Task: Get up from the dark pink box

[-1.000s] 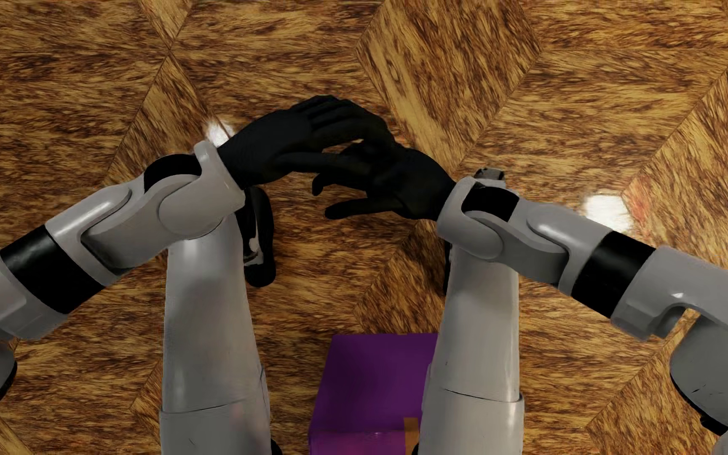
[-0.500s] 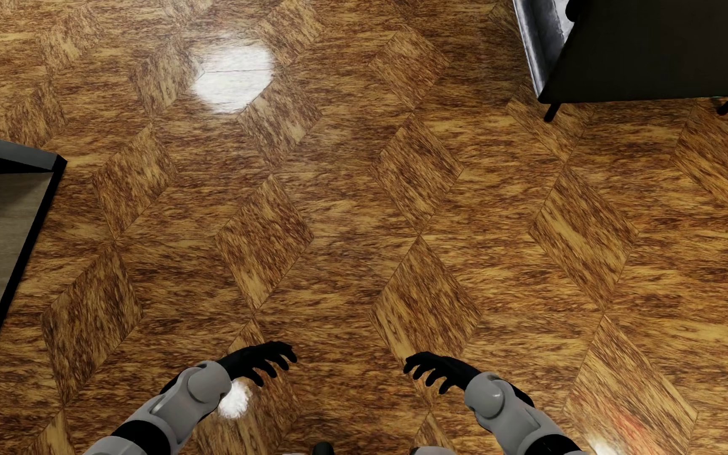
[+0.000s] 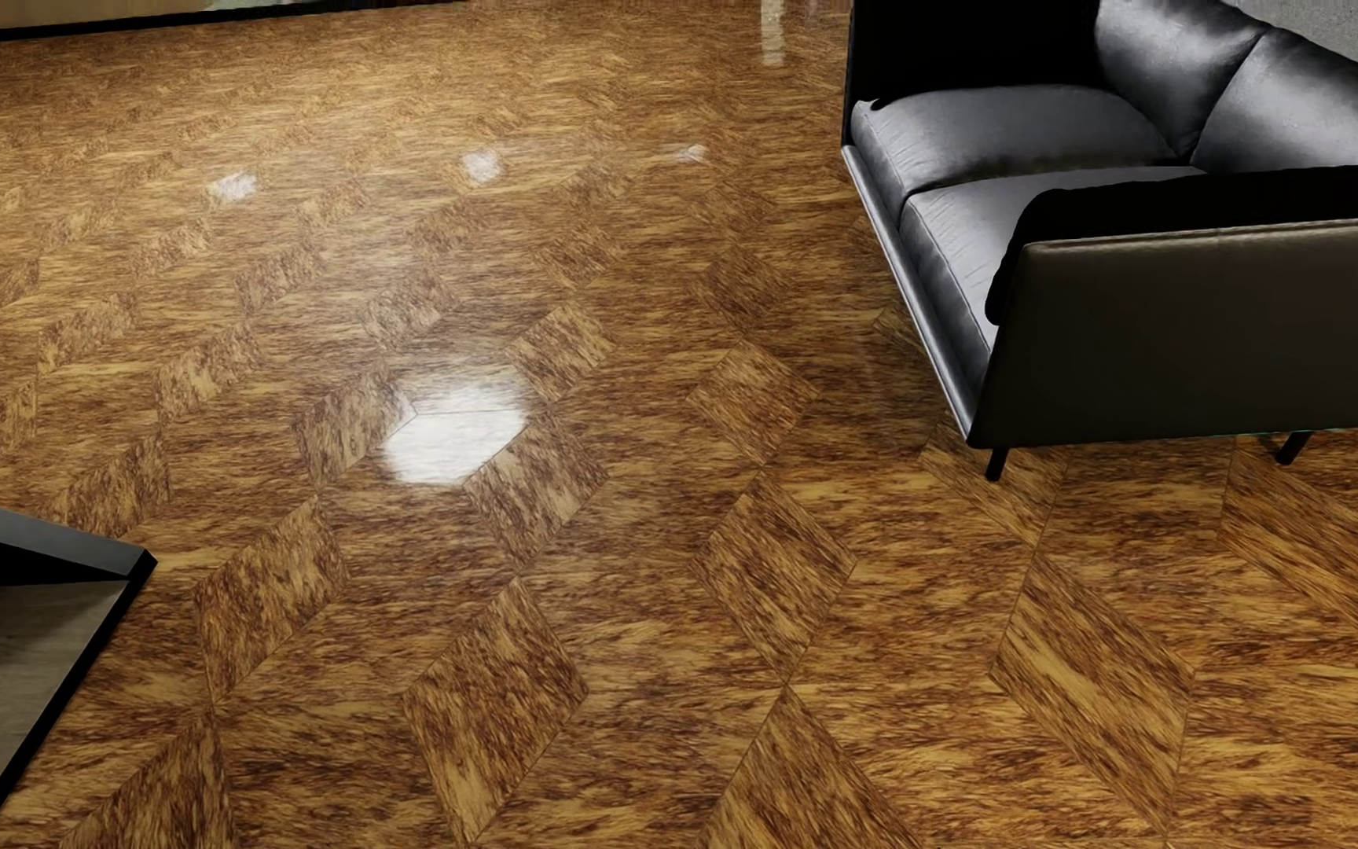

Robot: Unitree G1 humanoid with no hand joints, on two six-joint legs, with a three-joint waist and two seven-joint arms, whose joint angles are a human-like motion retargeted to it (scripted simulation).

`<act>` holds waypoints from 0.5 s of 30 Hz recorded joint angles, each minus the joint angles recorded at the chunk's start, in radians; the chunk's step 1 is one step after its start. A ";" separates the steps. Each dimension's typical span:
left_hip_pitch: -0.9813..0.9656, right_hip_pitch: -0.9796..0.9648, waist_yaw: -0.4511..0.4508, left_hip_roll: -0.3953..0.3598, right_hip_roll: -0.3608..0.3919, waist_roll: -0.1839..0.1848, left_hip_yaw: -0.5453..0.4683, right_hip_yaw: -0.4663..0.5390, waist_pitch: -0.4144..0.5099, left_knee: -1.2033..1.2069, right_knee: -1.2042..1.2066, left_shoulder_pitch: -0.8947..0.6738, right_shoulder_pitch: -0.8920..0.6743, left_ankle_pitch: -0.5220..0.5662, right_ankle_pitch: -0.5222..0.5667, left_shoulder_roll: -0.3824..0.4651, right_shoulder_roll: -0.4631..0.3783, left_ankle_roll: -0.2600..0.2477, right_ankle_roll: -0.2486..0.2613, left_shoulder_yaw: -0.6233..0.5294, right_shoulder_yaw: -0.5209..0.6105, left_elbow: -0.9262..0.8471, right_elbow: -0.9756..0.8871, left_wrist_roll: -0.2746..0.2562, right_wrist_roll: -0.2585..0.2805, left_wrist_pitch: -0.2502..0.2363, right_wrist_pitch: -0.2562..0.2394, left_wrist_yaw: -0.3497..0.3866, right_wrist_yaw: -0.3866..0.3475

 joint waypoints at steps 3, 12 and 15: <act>-0.004 -0.007 0.001 0.000 -0.005 0.003 -0.017 0.022 -0.015 -0.003 0.000 0.017 0.007 0.000 -0.002 -0.026 0.013 0.011 0.002 0.001 0.002 -0.025 -0.010 -0.001 0.004 -0.001 0.006 -0.010 -0.004; -0.004 0.003 0.000 -0.002 0.005 -0.001 -0.015 0.017 -0.002 -0.002 -0.007 -0.015 0.019 0.005 0.004 0.009 0.053 0.018 -0.009 -0.013 0.013 -0.003 -0.053 -0.025 0.002 0.003 -0.004 0.017 0.020; -0.005 0.004 0.000 -0.003 0.007 0.000 -0.014 0.011 -0.001 -0.001 -0.008 -0.021 0.008 0.001 0.001 0.008 0.055 0.018 -0.013 -0.015 0.020 0.009 -0.026 -0.029 -0.002 0.006 0.002 0.027 0.011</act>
